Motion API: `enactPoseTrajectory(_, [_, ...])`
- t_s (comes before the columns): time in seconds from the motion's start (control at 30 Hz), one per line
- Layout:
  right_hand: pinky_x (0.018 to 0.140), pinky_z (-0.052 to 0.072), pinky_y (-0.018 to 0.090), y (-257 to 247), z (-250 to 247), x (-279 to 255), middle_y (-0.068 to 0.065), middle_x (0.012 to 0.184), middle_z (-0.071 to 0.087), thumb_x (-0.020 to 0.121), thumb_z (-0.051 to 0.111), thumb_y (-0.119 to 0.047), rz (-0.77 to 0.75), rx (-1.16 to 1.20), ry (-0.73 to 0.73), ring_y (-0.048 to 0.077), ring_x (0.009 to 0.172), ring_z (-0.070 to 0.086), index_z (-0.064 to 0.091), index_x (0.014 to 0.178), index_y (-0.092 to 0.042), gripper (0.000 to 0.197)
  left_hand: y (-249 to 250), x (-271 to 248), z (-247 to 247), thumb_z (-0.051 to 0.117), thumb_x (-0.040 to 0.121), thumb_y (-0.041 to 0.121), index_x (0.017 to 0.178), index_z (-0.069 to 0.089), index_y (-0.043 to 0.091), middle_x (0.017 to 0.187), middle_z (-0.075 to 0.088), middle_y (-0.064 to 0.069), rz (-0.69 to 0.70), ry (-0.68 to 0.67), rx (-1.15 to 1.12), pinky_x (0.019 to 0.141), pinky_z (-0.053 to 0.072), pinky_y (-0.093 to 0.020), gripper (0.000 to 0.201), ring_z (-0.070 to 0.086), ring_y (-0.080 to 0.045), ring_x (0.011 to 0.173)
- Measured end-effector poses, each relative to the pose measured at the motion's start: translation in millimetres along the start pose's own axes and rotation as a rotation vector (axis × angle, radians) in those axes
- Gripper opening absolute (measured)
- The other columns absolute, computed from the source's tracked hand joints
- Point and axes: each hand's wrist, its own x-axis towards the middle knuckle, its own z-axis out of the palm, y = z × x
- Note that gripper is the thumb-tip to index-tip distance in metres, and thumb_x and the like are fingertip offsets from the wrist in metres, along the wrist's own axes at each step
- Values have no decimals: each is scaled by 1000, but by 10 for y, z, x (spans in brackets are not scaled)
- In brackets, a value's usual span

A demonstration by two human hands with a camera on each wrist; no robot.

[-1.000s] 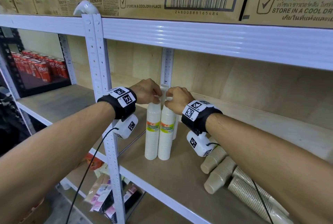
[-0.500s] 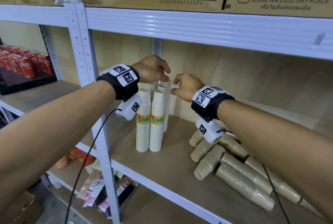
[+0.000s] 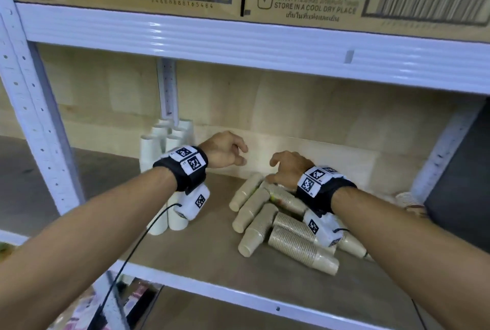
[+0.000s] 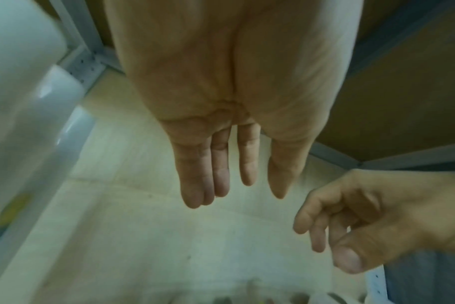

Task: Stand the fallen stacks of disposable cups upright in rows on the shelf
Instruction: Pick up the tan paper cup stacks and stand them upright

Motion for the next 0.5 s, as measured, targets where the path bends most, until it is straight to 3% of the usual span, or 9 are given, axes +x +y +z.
enactPoseTrajectory(0.17, [76, 45, 29, 498, 376, -275, -5, 116, 59, 72, 72, -53, 71, 38, -116, 19, 101, 58, 57, 119, -30, 55, -323, 41, 579, 76, 81, 33, 116, 65, 24, 108, 65, 0, -71, -109, -28, 92, 51, -32, 38, 62, -16, 98])
enactPoseTrajectory(0.27, [78, 47, 30, 736, 568, -426, -7, 111, 59, 68, 70, -61, 105, 9, -171, 18, 103, 58, 57, 117, -31, 58, -477, -2, 825, 78, 80, 33, 116, 65, 23, 110, 66, 4, -121, -131, -105, 85, 46, -25, 39, 61, -14, 102])
enactPoseTrajectory(0.37, [80, 49, 31, 918, 726, -584, -6, 109, 59, 65, 72, -60, 131, 21, -199, 14, 95, 56, 58, 110, -31, 55, -614, -15, 1034, 76, 81, 30, 116, 63, 22, 111, 65, -1, -174, -144, -141, 81, 42, -23, 37, 60, -17, 105])
enactPoseTrajectory(0.5, [76, 42, 26, 1072, 892, -772, -7, 118, 58, 62, 73, -61, 155, 35, -224, 14, 98, 55, 58, 122, -29, 69, -728, -28, 1255, 75, 84, 28, 119, 62, 21, 111, 65, -5, -209, -114, -170, 76, 40, -20, 38, 57, -15, 95])
